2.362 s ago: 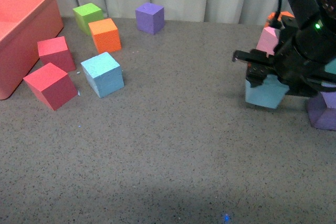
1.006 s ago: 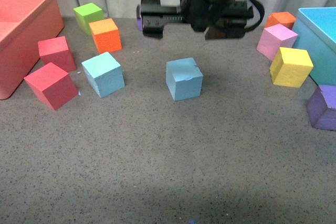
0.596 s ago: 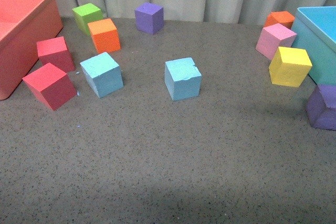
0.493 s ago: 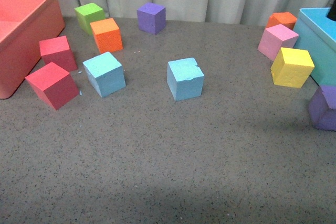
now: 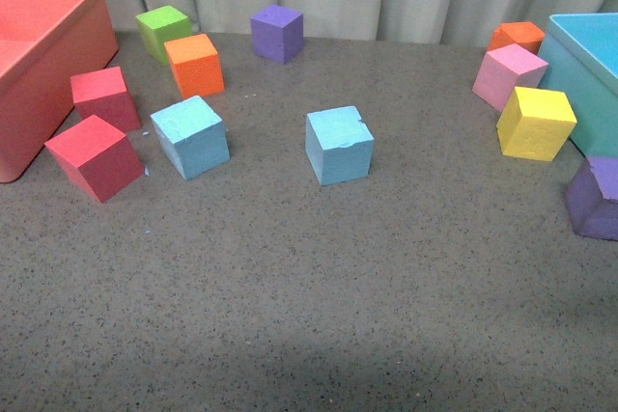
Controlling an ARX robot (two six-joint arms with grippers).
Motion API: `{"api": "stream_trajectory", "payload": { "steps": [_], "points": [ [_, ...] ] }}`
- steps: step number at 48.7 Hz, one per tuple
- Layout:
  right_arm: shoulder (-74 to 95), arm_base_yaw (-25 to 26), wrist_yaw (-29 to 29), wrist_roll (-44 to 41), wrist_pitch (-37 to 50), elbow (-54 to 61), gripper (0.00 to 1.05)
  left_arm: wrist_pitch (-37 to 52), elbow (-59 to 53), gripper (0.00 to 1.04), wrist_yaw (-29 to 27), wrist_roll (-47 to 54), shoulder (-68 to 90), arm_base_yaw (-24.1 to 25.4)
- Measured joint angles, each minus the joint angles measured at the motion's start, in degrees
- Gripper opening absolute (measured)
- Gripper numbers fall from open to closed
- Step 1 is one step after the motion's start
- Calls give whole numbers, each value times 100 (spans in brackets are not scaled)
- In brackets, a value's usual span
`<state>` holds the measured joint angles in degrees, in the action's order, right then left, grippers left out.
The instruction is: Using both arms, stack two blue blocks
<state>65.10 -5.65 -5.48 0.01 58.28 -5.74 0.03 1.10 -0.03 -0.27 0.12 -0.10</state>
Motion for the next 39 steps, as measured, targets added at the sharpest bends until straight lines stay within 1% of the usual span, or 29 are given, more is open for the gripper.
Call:
{"api": "stream_trajectory", "payload": {
  "steps": [6,8,12,32,39],
  "points": [
    [-529,120,116,0,-358,170,1,0,0,98,0,0,0,0],
    [-774,337,444,-2,-538,232,1,0,0,98,0,0,0,0],
    [-1250,529,501,0,-901,337,1,0,0,98,-4,0,0,0],
    [-3456,551,538,0,-2817,557,1,0,0,98,0,0,0,0],
    [-3886,551,538,0,-3220,560,1,0,0,98,0,0,0,0]
  ]
}}
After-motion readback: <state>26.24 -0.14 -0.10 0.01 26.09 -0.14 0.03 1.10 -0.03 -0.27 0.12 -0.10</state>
